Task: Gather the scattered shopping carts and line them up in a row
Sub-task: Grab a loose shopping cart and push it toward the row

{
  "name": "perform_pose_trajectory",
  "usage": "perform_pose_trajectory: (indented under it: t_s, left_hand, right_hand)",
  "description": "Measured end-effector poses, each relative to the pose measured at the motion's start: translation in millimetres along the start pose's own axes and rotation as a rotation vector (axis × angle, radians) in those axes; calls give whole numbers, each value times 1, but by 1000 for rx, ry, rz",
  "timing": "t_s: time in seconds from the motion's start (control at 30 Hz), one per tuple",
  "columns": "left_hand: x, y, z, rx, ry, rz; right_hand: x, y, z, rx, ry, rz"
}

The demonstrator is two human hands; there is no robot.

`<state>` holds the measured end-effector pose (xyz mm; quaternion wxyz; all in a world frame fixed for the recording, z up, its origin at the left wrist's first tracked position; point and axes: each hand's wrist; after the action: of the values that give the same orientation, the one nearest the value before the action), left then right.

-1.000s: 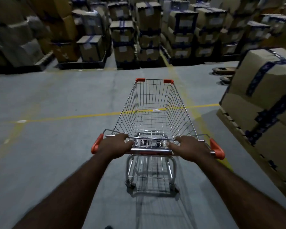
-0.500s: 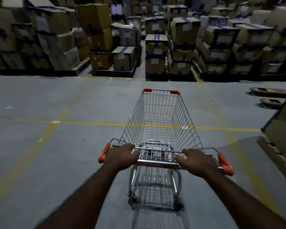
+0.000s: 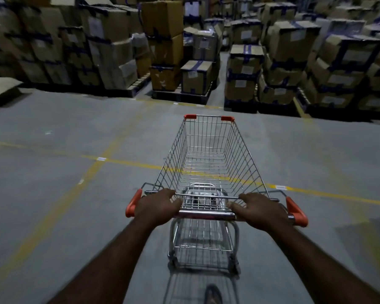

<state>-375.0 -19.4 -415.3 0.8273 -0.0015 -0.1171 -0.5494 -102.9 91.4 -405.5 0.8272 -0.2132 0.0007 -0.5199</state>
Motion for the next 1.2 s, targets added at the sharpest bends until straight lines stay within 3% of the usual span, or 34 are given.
perform_pose_trajectory:
  t_s: [0.73, 1.2]
  left_hand:
    - [-299, -107, 73, 57, 56, 353]
    - [-529, -272, 139, -4, 125, 277]
  right_hand:
    - [-399, -120, 56, 62, -85, 233]
    - [-616, -267, 45, 44, -9, 171]
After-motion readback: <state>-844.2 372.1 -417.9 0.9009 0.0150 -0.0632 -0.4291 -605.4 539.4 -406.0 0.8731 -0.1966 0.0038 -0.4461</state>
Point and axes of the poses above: each hand's wrist, its own x-axis away from the middle knuckle, its own z-axis out of the back of the hand, y = z × x, and after that the axes turned 10 degrees about -x, right-handed
